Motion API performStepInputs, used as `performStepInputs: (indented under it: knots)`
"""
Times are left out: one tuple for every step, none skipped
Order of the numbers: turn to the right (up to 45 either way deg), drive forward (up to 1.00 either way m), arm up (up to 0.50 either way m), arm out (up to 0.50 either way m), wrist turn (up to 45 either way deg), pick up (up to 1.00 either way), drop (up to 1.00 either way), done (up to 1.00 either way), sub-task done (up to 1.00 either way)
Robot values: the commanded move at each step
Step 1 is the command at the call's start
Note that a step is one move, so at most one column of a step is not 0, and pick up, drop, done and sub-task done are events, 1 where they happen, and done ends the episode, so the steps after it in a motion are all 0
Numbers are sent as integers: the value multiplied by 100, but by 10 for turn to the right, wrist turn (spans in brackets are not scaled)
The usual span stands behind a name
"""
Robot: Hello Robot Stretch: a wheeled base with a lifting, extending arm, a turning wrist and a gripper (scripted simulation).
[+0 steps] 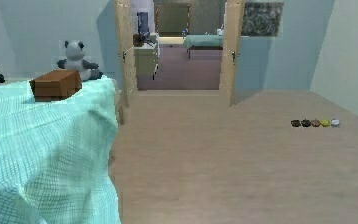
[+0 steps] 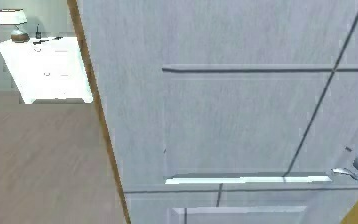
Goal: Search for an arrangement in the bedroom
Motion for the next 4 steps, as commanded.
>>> performStepInputs:
  knots:
    - [60,0,0,0,0,0,0,0,0]
    - [0,35,0,0,0,0,0,0,0]
    - [0,100,0,0,0,0,0,0,0]
    - [0,100,0,0,0,0,0,0,0]
